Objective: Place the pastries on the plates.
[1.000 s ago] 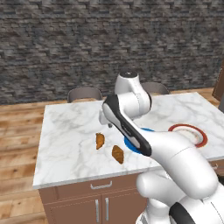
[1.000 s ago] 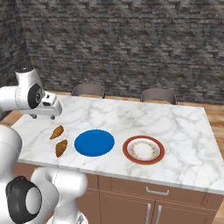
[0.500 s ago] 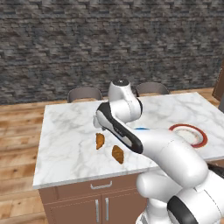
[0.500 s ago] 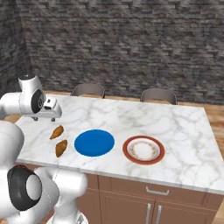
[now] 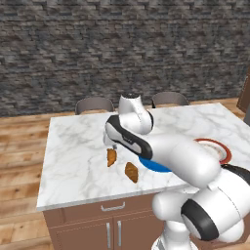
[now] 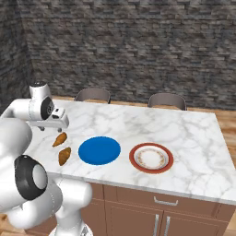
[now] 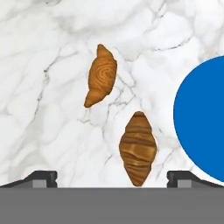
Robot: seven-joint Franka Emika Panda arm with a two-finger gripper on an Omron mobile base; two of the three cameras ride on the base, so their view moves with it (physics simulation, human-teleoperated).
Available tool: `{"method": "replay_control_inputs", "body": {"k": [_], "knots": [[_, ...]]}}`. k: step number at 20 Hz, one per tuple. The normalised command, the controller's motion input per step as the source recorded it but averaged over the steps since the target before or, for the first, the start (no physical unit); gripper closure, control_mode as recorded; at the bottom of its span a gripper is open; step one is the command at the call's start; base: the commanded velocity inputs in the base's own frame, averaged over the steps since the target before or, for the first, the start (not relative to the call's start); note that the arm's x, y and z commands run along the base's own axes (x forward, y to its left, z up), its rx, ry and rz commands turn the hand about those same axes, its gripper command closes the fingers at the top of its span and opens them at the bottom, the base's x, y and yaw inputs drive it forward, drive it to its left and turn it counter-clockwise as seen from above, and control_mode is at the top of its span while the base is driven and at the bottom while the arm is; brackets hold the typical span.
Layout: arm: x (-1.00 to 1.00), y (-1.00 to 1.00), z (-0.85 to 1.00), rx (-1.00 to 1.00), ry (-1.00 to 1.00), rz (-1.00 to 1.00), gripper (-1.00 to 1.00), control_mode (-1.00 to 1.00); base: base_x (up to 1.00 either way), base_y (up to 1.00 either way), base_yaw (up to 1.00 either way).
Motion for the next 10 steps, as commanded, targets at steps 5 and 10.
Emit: {"method": "replay_control_inputs", "body": {"k": [5, 10], "knots": [[0.21, 0.01, -0.38, 0.00, 0.11, -0.09, -1.00, -1.00, 0.00, 0.00, 0.00], [0.29, 0.11, -0.40, 0.00, 0.10, -0.10, -1.00, -1.00, 0.00, 0.00, 0.00]]}}
